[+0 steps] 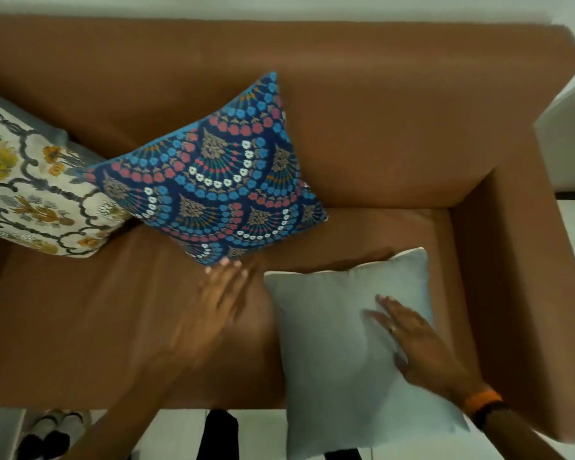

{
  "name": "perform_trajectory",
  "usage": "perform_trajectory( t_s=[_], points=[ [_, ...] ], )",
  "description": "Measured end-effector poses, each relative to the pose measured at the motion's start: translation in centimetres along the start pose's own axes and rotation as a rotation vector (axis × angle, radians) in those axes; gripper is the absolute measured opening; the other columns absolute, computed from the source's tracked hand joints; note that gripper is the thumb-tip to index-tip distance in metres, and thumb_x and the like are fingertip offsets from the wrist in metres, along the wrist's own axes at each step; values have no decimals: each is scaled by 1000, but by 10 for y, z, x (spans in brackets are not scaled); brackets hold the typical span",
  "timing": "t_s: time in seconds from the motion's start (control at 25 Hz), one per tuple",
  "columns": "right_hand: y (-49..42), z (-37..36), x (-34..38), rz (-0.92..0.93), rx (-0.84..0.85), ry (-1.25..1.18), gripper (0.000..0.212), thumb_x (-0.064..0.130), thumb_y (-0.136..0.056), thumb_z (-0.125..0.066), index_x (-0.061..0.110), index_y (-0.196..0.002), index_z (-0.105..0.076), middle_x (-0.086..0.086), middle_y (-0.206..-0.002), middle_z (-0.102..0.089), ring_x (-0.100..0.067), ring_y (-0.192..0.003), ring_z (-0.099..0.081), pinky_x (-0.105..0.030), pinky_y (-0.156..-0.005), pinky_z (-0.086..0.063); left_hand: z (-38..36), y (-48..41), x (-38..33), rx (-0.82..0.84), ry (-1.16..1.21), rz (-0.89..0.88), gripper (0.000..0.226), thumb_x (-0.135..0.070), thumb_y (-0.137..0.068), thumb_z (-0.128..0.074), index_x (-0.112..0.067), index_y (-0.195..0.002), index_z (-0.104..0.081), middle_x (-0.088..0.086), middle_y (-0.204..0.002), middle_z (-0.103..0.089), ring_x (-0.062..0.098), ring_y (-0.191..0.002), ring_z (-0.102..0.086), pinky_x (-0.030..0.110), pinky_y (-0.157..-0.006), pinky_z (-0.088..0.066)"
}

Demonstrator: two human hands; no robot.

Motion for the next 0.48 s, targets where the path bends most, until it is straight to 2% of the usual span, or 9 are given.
perform_trajectory(
  t_s=[0.08,0.16,0.24,0.32,0.36,0.4,0.48],
  points=[
    [49,-42,-29,-12,48,39,109,44,-79,-72,39,-160,1,2,-172,12,-22,-159,7,-49,-130,-14,-38,22,-64,201,33,-187,56,-30,-98,-47,-15,-151,-41,18,-152,-50,42,-143,-42,53,-120,-30],
    [75,-72,-34,8,40,61,115,59,-69,-69,34,-162,-5,-6,-173,4,-29,-159,-3,-54,-127,-15,-63,34,-98,413,53,-247,74,-55,-87,-51,-26,-154,-37,15,-158,-42,39,-148,-34,54,-118,-36],
    [82,-97,-36,32,102,106,127,72,-54,-67,26,-162,-17,-17,-171,-12,-37,-157,-14,-63,-120,-18,-88,34,-115,500,63,-253,95,-69,-78,-50,-29,-160,-21,17,-163,-33,37,-153,-22,56,-121,-27],
    [73,-121,-43,35,123,125,135,71,-45,-69,24,-161,-20,-23,-167,-20,-42,-155,-17,-73,-116,-19,-113,31,-125,541,8,-260,111,-62,-72,-64,-26,-162,-10,20,-164,-28,40,-152,-19,60,-123,-25],
    [65,-131,-48,27,93,114,134,66,-46,-72,26,-162,-18,-25,-166,-22,-43,-155,-18,-77,-114,-20,-124,29,-128,557,-12,-263,114,-53,-70,-73,-24,-162,-12,20,-164,-27,42,-151,-21,62,-120,-24],
    [57,-139,-51,20,47,103,128,62,-51,-74,27,-161,-18,-25,-165,-25,-42,-154,-20,-79,-112,-22,-133,28,-128,541,-21,-281,109,-44,-71,-76,-23,-161,-18,20,-163,-26,42,-150,-23,62,-120,-22],
    [47,-149,-55,42,-54,86,102,54,-68,-74,29,-157,-32,-22,-163,-34,-38,-153,-28,-77,-112,-26,-145,29,-126,402,-7,-347,78,-31,-84,-63,-20,-154,-32,20,-159,-33,41,-147,-32,59,-125,-20]
  ],
)
Point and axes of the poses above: each hand's wrist, its own y-axis away from the middle knuckle, its own z-axis out of the back of the hand, x = y × z, the point moved 2 cm from there along -y, towards the middle knuckle
